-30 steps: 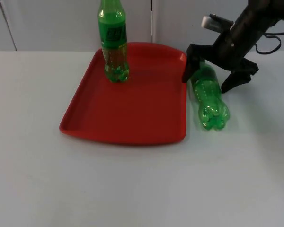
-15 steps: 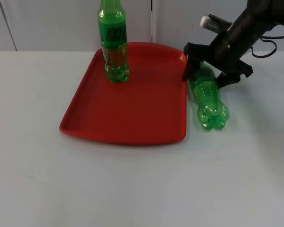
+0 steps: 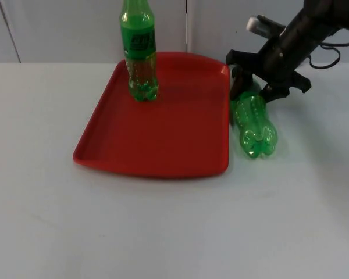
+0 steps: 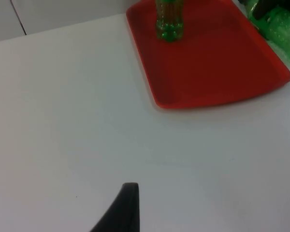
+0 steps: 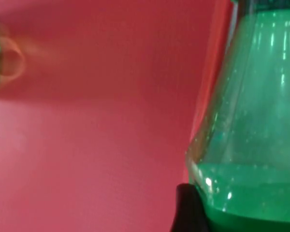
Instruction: Place the bottle upright on the tray.
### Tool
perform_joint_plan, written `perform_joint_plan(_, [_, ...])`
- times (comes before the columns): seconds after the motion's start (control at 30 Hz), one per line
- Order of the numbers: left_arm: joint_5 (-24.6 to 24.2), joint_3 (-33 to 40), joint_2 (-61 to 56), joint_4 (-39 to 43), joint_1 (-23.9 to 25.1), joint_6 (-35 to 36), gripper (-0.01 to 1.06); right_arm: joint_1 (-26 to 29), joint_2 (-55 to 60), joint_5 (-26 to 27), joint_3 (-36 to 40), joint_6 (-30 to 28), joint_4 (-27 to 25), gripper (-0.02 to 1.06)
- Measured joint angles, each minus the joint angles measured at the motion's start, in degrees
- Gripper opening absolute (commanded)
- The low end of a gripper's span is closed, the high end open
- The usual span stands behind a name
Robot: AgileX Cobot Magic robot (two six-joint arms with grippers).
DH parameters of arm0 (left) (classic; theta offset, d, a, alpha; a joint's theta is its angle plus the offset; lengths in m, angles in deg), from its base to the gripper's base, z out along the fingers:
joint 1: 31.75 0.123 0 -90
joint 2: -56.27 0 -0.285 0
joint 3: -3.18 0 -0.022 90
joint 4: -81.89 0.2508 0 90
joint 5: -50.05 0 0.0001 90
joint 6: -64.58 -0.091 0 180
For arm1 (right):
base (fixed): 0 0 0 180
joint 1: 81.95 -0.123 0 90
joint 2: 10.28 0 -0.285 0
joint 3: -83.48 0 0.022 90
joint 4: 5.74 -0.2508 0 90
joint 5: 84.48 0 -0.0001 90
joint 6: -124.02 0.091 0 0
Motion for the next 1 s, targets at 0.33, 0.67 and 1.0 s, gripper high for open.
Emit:
perform_joint_plan(0.33, [0.0,0.0,0.0,0.0,0.0,0.0,1.05,0.0,0.13,-7.53,-16.28,-0.34,4.24,0.0])
perform_joint_plan(0.67, [0.0,0.0,0.0,0.0,0.0,0.0,1.05,-1.34,-3.9,-8.04,-24.06,-2.25,7.2,0.0])
perform_joint_plan(1.0, [0.0,0.0,0.0,0.0,0.0,0.0,1.05,-1.48,-13.19,-8.27,-24.16,-2.25,6.72,0.0])
